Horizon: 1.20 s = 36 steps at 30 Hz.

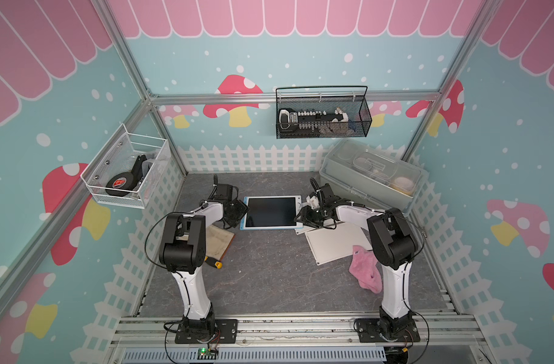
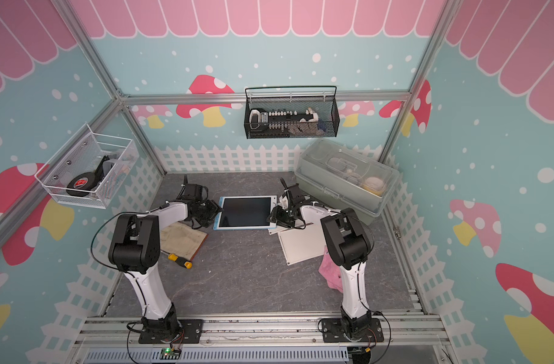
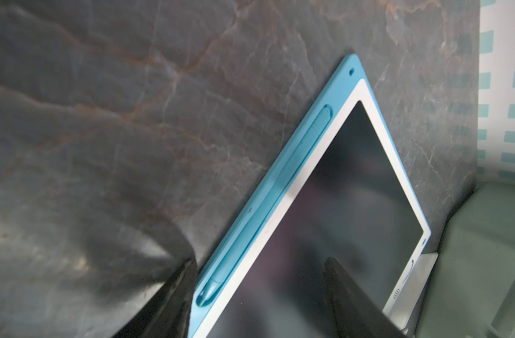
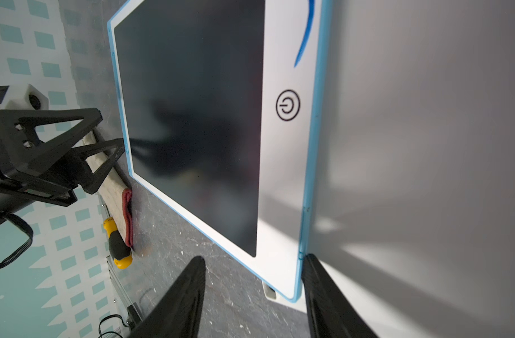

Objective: Wipe the drawing tablet
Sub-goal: Move the drawing tablet to the center of the board.

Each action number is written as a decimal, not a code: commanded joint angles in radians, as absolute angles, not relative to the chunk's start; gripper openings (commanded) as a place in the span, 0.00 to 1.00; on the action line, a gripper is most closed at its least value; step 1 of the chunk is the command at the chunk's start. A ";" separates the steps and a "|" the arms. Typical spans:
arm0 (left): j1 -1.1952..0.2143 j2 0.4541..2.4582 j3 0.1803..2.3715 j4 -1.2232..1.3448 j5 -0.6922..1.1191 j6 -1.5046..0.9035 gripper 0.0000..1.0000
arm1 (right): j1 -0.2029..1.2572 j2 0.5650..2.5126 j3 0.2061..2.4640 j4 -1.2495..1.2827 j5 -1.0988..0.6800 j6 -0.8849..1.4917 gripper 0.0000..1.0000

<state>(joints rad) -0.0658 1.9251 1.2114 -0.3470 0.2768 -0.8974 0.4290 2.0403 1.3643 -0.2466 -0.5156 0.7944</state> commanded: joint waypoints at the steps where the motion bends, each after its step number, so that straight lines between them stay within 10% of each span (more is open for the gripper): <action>1: -0.133 1.894 1.146 -0.413 0.375 -0.945 0.68 | 0.462 1.962 1.326 -0.196 -0.603 0.783 0.54; 36: -0.470 1.203 0.530 -0.520 0.222 -1.142 0.68 | 0.660 1.535 0.765 -0.186 -0.536 0.860 0.54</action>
<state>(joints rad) -0.4347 1.2301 0.5594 -0.5480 0.1276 -1.0718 0.6174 1.5616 0.7712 -0.2733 -0.4397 0.8337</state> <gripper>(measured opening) 0.682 0.540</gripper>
